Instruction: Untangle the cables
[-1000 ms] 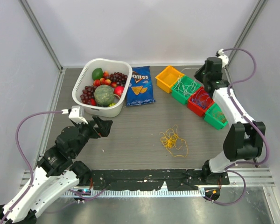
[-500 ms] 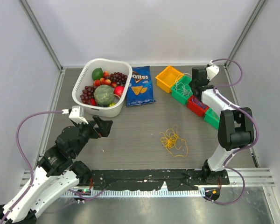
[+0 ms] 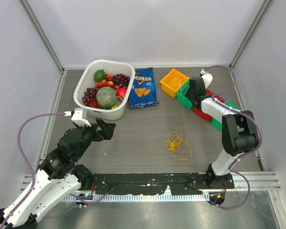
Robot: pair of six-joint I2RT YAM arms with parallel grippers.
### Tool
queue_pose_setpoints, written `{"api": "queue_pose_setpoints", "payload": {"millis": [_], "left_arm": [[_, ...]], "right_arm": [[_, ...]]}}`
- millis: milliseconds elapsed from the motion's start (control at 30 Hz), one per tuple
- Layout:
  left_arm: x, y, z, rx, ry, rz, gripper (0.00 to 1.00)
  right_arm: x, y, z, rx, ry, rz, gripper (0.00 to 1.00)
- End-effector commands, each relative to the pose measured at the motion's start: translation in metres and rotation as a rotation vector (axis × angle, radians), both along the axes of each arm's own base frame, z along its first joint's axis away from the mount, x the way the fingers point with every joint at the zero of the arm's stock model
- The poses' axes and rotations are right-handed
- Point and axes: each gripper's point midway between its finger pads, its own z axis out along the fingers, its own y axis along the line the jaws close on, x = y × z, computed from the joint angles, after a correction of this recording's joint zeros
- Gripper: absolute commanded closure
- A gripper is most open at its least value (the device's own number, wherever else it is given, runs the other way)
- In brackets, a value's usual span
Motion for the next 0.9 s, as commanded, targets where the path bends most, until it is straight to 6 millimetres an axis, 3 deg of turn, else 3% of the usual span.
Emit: {"api": "queue_pose_setpoints", "payload": {"millis": [0, 100, 267, 367, 400, 433, 467, 500, 600, 733, 867], "left_arm": [[0.006, -0.007, 0.008, -0.027, -0.022, -0.006, 0.0], [0.006, -0.007, 0.007, -0.026, -0.023, -0.007, 0.0], [0.004, -0.004, 0.008, -0.03, -0.027, -0.002, 0.0], [0.005, -0.004, 0.008, -0.03, -0.029, -0.002, 0.0], [0.005, -0.005, 0.009, -0.032, -0.03, -0.004, 0.0], [0.005, -0.006, 0.008, -0.029, -0.027, -0.005, 0.0], [0.005, -0.006, 0.008, -0.029, -0.026, -0.007, 0.0], [0.005, -0.006, 0.008, -0.028, -0.025, -0.008, 0.01], [0.005, -0.005, 0.007, -0.027, -0.024, -0.005, 0.0], [0.005, -0.003, 0.008, -0.026, -0.027, 0.005, 0.01], [0.006, -0.005, 0.009, -0.028, -0.029, -0.001, 0.0]], "right_arm": [[-0.001, -0.01, 0.046, -0.094, -0.044, 0.053, 0.46], [0.006, -0.01, 0.061, -0.109, -0.048, 0.077, 0.35], [0.018, -0.004, 0.086, -0.086, -0.06, 0.11, 0.28], [0.03, 0.007, 0.091, -0.055, -0.078, 0.149, 0.25], [0.033, 0.01, 0.083, -0.048, -0.059, 0.16, 0.25], [0.04, 0.02, 0.089, -0.021, -0.079, 0.192, 0.25], [0.046, 0.026, 0.079, -0.004, -0.061, 0.221, 0.26], [0.053, 0.037, 0.083, 0.028, -0.076, 0.259, 0.32], [0.064, 0.047, 0.069, 0.068, -0.067, 0.283, 0.48], [0.074, 0.044, 0.062, 0.044, -0.074, 0.27, 0.56], [0.076, 0.046, 0.049, 0.034, -0.049, 0.29, 0.56]]}}
